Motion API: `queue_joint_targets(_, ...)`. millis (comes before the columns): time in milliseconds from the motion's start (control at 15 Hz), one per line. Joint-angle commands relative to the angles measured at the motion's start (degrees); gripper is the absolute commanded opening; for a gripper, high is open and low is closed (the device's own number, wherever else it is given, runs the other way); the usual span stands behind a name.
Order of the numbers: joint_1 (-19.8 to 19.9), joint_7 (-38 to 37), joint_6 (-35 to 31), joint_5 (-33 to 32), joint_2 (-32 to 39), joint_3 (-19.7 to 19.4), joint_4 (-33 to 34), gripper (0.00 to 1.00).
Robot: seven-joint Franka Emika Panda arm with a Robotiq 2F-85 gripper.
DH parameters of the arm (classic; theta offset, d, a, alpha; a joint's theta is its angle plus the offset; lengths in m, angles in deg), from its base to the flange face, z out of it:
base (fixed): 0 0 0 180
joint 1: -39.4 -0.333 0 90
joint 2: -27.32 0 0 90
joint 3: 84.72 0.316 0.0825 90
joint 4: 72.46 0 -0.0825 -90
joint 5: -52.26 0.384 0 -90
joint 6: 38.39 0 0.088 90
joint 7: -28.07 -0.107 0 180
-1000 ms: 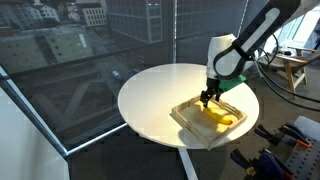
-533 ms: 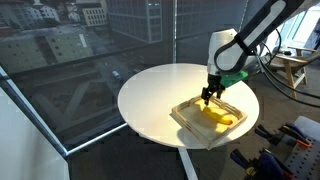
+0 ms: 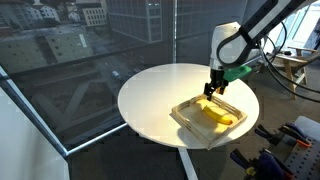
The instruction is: Put the banana in the box
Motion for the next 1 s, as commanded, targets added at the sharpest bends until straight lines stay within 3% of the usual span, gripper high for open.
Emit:
queue_joint_targets(0, 0.8, 2.0, 1.9, 0.3, -3.7, -0.2, -1.5, 1.0)
queue_joint_targets(933, 2.3, 4.9, 6.9, 1.1, -11.0, -0.3, -3.2, 1.0)
